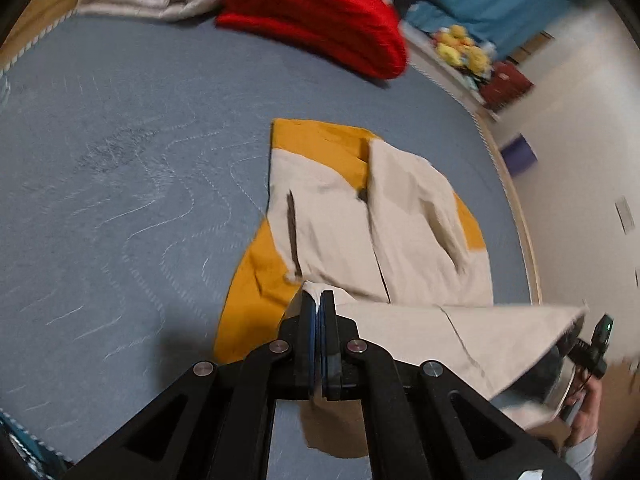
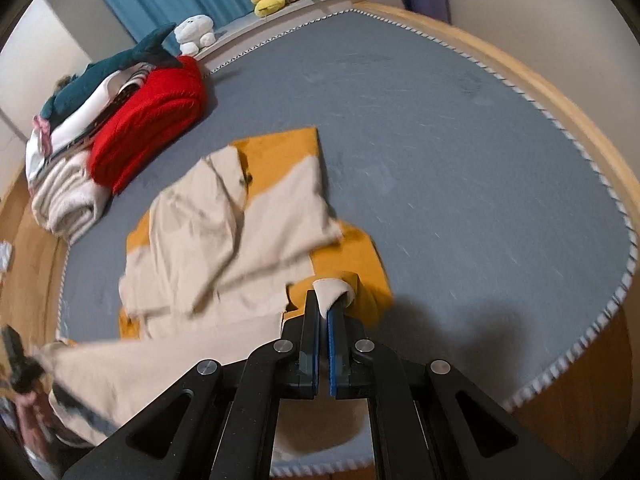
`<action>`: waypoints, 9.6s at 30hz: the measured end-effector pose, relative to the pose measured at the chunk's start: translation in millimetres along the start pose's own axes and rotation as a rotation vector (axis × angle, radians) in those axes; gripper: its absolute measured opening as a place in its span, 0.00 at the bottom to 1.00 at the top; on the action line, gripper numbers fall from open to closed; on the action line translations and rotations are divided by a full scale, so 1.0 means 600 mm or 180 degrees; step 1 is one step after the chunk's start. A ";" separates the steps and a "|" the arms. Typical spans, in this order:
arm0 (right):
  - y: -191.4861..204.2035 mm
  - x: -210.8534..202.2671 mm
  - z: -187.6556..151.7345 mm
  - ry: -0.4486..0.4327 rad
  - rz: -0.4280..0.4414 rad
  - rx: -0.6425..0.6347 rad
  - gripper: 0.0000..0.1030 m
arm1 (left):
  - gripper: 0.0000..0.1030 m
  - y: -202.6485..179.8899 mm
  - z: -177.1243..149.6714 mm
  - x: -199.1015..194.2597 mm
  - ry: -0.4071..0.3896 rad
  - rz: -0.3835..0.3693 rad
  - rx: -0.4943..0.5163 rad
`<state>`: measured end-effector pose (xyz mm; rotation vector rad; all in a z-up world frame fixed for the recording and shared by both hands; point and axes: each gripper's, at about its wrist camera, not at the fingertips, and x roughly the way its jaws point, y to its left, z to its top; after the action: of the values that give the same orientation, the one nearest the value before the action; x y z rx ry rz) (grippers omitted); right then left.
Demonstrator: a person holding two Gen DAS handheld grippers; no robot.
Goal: Fold large clothes
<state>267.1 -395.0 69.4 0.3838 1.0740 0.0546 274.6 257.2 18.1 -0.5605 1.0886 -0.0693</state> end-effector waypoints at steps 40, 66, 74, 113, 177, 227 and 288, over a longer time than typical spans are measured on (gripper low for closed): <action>-0.007 0.336 0.111 0.0444 -0.0015 -0.0369 0.51 | 0.35 0.059 0.067 0.199 0.0278 0.0212 -0.0023; 0.043 0.373 0.094 0.0414 -0.0241 -0.0931 0.13 | 0.33 0.071 0.053 0.212 0.0397 0.0350 0.0119; 0.048 0.364 0.094 0.0368 -0.0262 -0.0991 0.10 | 0.16 0.061 0.050 0.217 0.0395 0.0389 0.0198; 0.127 0.403 0.258 -0.0719 -0.0681 -0.0440 0.03 | 0.02 0.043 0.199 0.317 -0.0767 0.1174 0.0267; 0.036 0.396 0.043 0.0881 -0.1240 -0.1441 0.33 | 0.18 0.018 -0.052 0.215 0.0666 0.1576 0.1566; 0.321 0.423 -0.097 0.0131 -0.0034 -0.1892 0.24 | 0.41 0.072 -0.107 0.264 -0.0955 -0.0519 -0.1889; -0.109 0.156 0.101 -0.0954 0.0166 -0.0106 0.27 | 0.24 -0.774 -0.206 0.539 0.0112 0.0320 0.2345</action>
<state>355.1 -451.7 -6.3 0.3766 0.7666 0.0593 423.3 -295.4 -73.3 0.1580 1.0347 -0.3760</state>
